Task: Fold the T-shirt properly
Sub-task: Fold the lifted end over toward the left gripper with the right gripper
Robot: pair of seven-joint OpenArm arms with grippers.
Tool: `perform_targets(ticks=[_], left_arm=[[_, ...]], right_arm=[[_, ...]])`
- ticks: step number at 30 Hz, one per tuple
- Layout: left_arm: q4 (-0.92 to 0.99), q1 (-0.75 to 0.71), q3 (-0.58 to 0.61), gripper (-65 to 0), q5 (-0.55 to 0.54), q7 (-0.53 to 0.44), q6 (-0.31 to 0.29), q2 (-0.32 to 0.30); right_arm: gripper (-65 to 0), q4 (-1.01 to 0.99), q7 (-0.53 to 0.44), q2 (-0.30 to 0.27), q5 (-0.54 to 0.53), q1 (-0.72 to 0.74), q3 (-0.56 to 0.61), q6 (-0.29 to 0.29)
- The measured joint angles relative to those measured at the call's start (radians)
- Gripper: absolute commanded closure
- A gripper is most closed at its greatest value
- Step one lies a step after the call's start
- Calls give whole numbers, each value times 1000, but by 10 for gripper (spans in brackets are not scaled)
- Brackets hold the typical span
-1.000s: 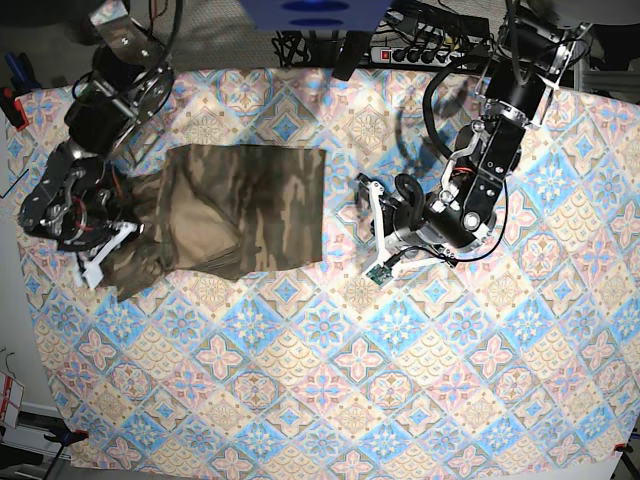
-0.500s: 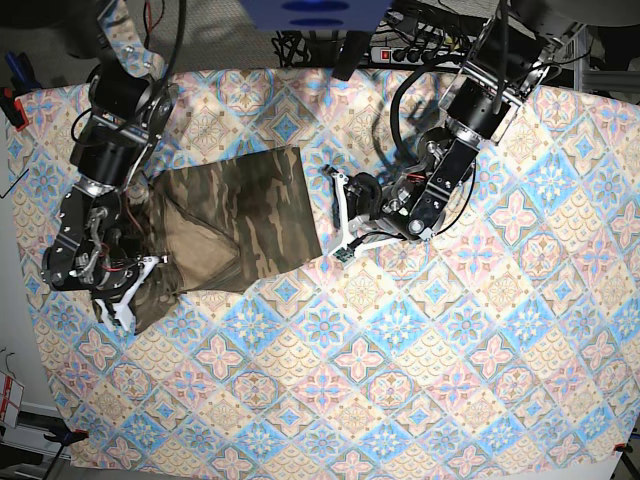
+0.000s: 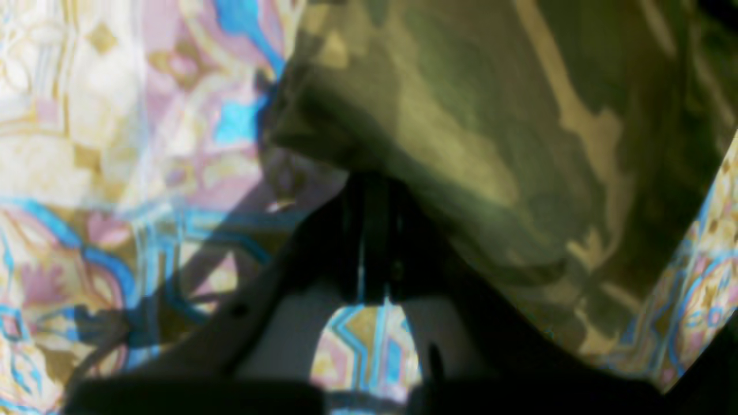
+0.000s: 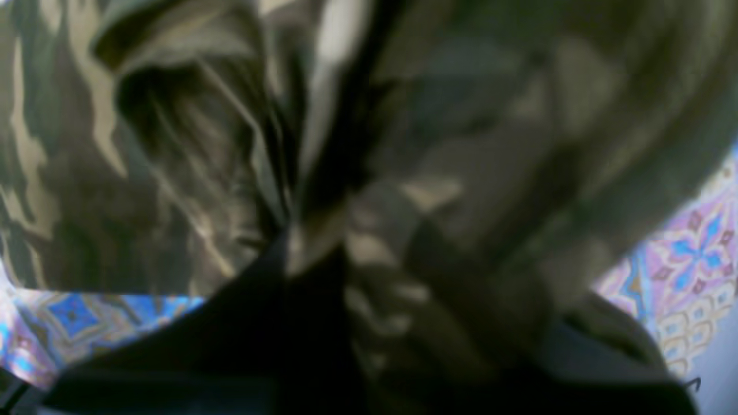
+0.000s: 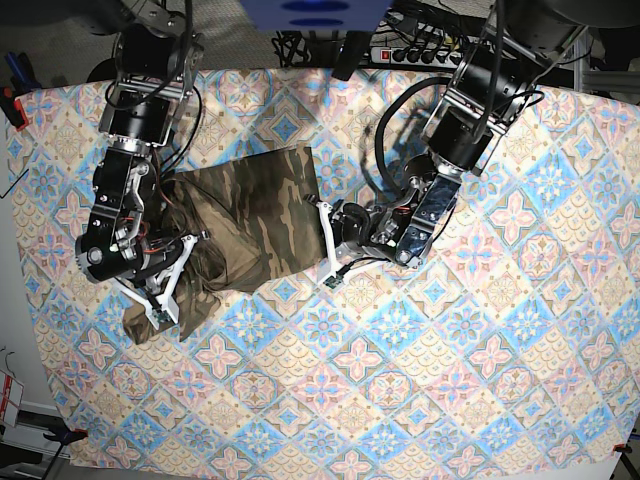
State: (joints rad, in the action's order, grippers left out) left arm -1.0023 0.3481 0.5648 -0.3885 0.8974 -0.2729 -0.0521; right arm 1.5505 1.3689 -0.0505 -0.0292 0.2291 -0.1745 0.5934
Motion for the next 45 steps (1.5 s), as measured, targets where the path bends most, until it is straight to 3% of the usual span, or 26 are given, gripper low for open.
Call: perform_targets(ticks=[7, 13, 17, 21, 23, 30, 32, 35, 40, 45], left_arm=[[8, -13, -2, 0, 17, -58, 13, 25], [9, -13, -4, 0, 30, -60, 18, 41], [11, -13, -3, 0, 30, -61, 18, 49], [11, -16, -5, 0, 18, -68, 15, 50], [11, -16, -6, 0, 18, -64, 15, 50], [10, -16, -6, 0, 15, -59, 13, 49], [-1, -16, -30, 0, 3, -2, 6, 49], [-108, -42, -135, 0, -43, 182, 12, 39], [-365, -60, -294, 0, -177, 315, 16, -50], [-481, -49, -378, 0, -257, 380, 11, -97]], right_arm=[[-2, 26, 11, -5, 12, -36, 61, -2], [-2, 164, 30, -5, 7, -92, 277, 0], [-2, 163, 19, 48, 3, -90, 336, 0], [-12, 58, 4, 58, 1, -84, 382, 0], [-52, -12, 3, 57, 0, -83, 404, 0], [-334, -78, -6, 67, 0, -85, 432, 0], [-391, -76, -7, 67, 0, -85, 433, 0], [-426, -47, 1, 66, -3, -84, 436, 1], [-378, 64, 5, 72, 0, -68, 446, 0], [-303, 105, 37, 85, -3, -68, 603, 0]])
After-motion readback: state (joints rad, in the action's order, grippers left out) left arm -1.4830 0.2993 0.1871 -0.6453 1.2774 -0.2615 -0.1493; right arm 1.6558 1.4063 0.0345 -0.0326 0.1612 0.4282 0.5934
